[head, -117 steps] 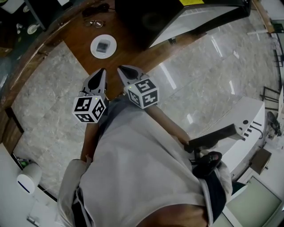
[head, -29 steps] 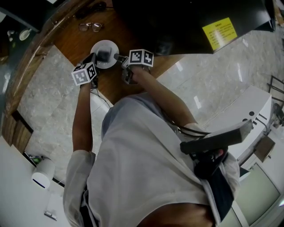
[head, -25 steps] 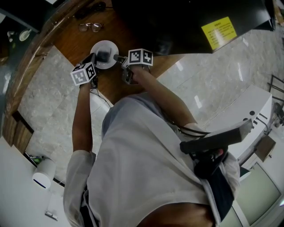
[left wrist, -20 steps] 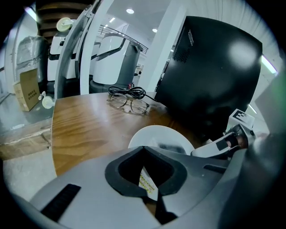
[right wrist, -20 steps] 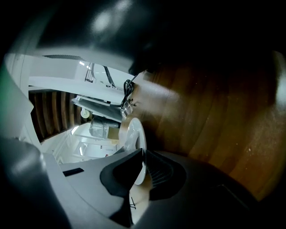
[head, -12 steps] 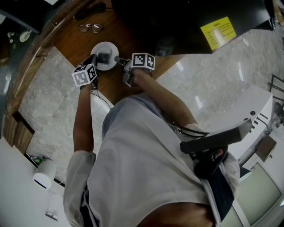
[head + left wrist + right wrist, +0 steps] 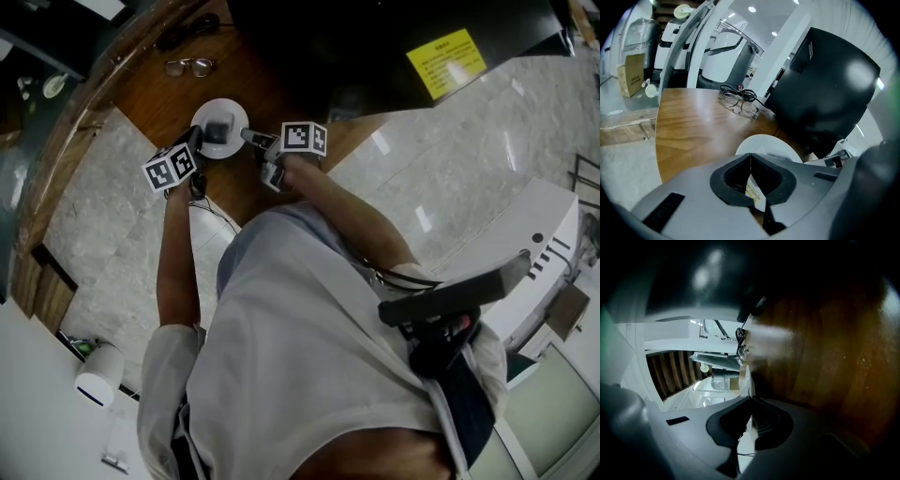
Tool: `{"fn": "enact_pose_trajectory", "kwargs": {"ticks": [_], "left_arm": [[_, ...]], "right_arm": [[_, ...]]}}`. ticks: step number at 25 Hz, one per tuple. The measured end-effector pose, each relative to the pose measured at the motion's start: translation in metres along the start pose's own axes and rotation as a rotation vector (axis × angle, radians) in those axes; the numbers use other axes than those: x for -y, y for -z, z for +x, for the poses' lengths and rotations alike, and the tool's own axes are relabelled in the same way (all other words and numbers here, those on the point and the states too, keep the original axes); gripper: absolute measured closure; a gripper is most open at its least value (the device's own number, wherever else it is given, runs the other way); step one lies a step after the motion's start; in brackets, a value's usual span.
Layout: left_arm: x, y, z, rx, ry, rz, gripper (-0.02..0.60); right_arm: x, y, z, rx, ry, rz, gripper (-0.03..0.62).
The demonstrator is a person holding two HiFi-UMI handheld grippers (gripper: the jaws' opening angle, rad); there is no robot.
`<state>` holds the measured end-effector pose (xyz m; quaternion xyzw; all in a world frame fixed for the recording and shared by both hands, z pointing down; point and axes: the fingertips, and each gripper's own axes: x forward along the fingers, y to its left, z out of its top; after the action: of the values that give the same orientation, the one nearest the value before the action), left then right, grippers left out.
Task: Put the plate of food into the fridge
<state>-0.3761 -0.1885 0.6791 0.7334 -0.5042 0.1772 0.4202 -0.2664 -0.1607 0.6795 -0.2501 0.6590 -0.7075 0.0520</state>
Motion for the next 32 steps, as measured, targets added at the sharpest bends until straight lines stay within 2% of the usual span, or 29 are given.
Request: {"fn": "enact_pose_trajectory", "kwargs": {"ticks": [10,16,22,27,32], "left_arm": [[0.012,0.015,-0.016,0.037,0.025,0.035,0.561],[-0.006,0.009,-0.036,0.123,0.006,-0.034,0.561],[-0.012,0.024,-0.047,0.123,0.003,-0.050,0.561],[0.026,0.042,-0.087,0.140,0.066,-0.003,0.561],[0.068,0.054,-0.107,0.136,0.124,0.153,0.561]], "right_arm": [[-0.005,0.008,-0.014,-0.014,-0.032,-0.034,0.571],[-0.014,0.006,-0.017,-0.014,-0.049,-0.047,0.571],[-0.020,0.006,-0.028,0.001,-0.068,-0.047,0.571],[-0.048,0.034,-0.070,0.028,-0.101,-0.052,0.571],[-0.063,0.052,-0.108,0.047,-0.132,-0.054,0.571]]}}
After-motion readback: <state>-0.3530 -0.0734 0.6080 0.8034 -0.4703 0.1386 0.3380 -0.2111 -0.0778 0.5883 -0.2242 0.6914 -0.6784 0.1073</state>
